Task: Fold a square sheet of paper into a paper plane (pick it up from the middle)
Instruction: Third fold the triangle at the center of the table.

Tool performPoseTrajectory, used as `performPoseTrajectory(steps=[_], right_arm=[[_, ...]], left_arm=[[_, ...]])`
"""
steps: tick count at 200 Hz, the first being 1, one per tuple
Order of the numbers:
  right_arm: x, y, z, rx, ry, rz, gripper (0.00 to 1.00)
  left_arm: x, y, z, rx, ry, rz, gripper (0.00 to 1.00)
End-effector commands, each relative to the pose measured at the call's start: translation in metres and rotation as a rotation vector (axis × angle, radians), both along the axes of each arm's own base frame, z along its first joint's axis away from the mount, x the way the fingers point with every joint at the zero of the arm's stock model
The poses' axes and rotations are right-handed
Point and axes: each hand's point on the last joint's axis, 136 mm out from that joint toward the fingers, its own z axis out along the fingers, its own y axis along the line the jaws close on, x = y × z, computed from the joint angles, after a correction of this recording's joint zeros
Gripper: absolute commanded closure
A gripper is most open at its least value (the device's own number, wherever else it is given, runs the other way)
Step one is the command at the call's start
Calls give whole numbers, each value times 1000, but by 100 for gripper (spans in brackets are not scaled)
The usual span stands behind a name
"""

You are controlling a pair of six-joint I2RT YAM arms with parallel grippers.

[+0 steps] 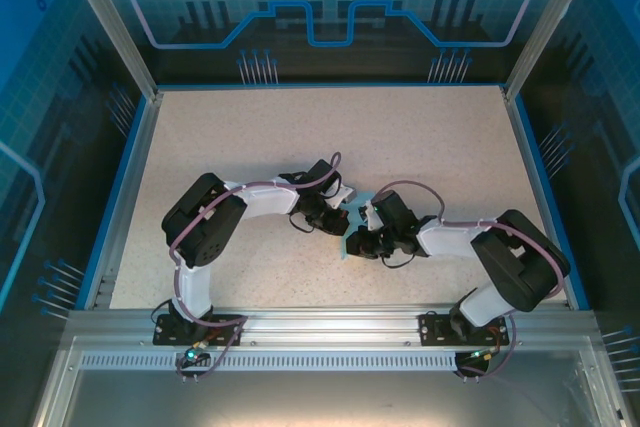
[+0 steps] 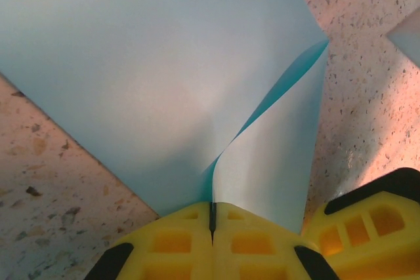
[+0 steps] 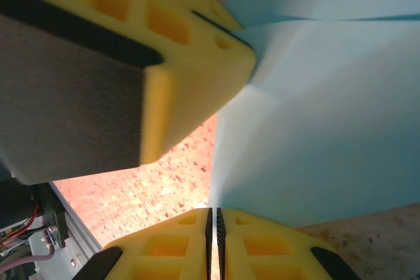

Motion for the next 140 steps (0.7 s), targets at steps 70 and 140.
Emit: performPoseTrajectory(steps=[70,140], right_arm=[[-11,5,-22,-72,30,23,87],[-12,13,4,-46,-10,50,86]], left_arm=[[2,5,-7,37,6,-1,94],[1,7,-8,46,3,-2,94]])
